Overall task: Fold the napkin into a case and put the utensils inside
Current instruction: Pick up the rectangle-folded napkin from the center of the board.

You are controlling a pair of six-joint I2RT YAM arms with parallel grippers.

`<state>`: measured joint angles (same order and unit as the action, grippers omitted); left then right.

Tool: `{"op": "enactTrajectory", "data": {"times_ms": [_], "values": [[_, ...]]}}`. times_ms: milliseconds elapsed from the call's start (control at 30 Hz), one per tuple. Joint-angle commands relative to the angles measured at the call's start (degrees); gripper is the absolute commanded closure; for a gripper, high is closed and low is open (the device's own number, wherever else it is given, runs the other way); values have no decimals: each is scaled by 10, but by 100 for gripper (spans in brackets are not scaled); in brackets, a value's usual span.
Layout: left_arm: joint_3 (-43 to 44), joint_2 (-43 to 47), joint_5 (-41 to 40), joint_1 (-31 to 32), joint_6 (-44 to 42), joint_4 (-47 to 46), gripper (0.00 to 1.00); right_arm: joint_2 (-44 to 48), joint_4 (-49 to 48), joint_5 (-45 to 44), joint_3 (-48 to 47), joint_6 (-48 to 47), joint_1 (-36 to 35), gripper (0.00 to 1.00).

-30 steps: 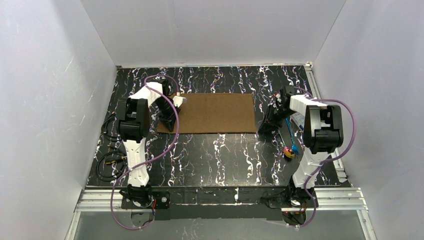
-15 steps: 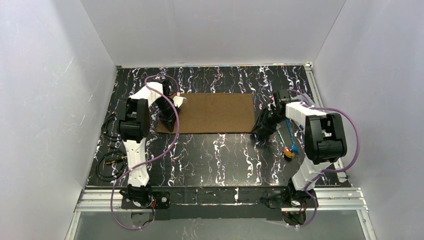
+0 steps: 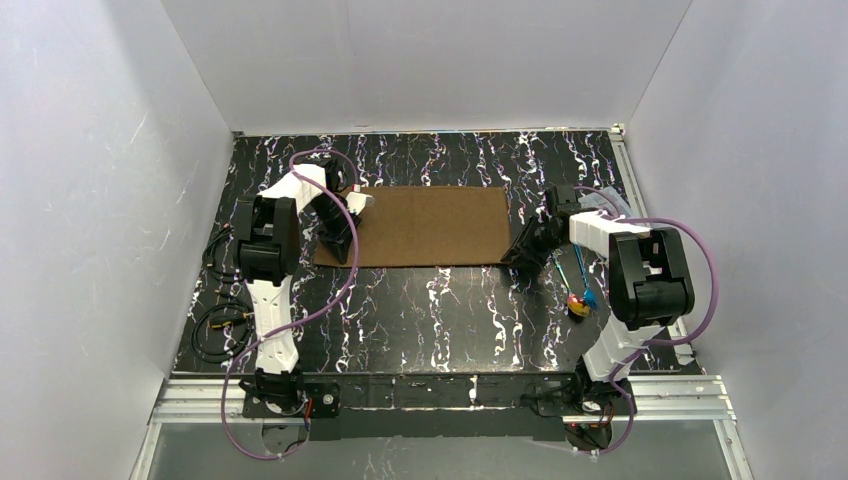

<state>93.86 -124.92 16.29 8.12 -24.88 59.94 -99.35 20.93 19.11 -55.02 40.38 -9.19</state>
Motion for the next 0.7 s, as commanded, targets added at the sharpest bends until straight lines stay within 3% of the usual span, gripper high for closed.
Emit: {"op": "enactTrajectory", "data": {"times_ms": [0, 200, 267, 500, 667], "values": [[2, 0, -33, 0, -13, -42, 89, -9, -45, -21, 22, 26, -8, 64], [5, 0, -16, 1, -8, -33, 88, 7, -24, -62, 15, 16, -4, 91], [5, 1, -6, 6, -4, -28, 87, 18, -11, -74, 2, 7, 6, 96], [6, 10, 78, 37, 13, 3, 81, 25, 94, -144, -99, -107, 20, 99], [66, 16, 149, 38, 31, 50, 69, 15, 133, -180, -135, -137, 20, 99]]}}
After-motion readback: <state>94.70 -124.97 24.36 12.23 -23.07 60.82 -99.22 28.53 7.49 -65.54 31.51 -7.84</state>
